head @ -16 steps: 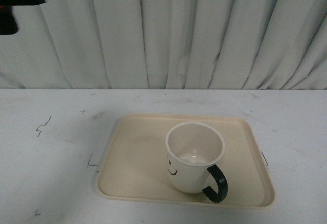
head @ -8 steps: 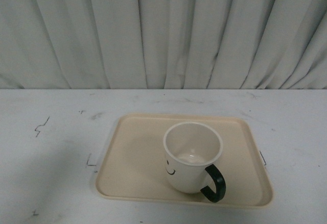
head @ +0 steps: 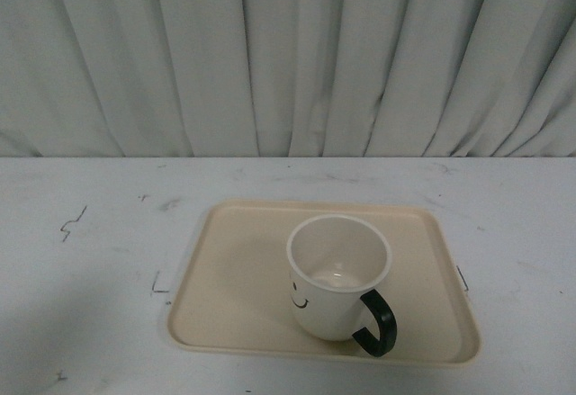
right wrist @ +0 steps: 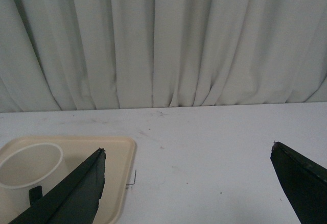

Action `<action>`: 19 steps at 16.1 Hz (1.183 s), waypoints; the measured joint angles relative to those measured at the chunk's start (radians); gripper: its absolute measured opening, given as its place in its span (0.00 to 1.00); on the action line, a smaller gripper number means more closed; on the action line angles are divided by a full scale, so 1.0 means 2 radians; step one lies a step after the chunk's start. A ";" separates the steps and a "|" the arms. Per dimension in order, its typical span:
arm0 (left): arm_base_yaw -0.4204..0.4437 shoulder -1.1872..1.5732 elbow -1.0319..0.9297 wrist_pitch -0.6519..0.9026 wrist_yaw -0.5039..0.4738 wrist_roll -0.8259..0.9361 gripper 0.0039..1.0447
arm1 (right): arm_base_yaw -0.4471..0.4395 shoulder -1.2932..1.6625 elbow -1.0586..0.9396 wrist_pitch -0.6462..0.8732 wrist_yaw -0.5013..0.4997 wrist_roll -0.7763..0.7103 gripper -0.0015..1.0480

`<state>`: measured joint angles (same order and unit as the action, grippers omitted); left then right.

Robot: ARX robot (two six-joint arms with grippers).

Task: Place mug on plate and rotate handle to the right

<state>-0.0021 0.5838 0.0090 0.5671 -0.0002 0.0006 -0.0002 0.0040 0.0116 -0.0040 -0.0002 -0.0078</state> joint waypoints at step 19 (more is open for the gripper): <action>0.000 -0.288 0.002 -0.276 0.000 0.000 0.01 | 0.000 0.000 0.000 0.000 0.000 0.000 0.94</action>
<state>-0.0021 0.0078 0.0132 0.0143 0.0006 0.0010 -0.0002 0.0040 0.0116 -0.0044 -0.0002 -0.0078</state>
